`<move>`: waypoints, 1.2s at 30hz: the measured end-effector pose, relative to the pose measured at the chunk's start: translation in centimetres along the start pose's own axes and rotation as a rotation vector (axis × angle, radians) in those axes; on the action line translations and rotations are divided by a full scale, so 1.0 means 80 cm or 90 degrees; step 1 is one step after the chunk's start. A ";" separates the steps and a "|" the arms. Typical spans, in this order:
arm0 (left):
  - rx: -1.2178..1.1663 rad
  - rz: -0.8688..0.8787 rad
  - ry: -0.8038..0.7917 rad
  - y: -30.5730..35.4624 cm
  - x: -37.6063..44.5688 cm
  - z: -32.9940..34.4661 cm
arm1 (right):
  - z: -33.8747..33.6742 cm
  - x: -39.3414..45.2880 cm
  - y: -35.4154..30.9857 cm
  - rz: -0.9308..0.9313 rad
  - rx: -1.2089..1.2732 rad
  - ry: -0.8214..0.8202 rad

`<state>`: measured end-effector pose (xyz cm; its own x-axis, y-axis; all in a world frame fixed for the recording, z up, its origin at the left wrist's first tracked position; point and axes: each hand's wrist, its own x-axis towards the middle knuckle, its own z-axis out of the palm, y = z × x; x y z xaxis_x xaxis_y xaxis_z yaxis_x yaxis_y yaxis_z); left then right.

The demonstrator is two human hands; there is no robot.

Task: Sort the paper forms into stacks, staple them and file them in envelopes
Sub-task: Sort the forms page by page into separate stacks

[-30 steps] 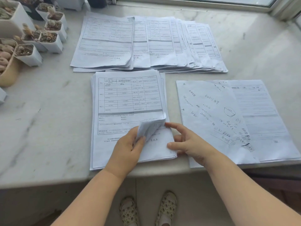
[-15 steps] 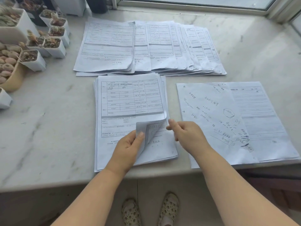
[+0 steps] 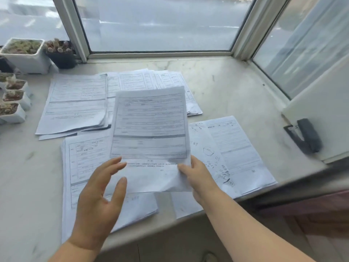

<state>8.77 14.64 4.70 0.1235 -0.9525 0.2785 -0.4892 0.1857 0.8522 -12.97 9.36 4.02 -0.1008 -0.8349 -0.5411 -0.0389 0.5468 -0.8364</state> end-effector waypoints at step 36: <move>0.245 -0.143 -0.177 0.037 -0.087 0.288 | -0.402 0.124 0.052 0.200 0.255 -0.076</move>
<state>-13.46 16.22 -4.88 0.0540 -0.9965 -0.0645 -0.7652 -0.0828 0.6385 -46.08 5.36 -2.02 0.0678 -0.6484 -0.7583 0.3611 0.7244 -0.5872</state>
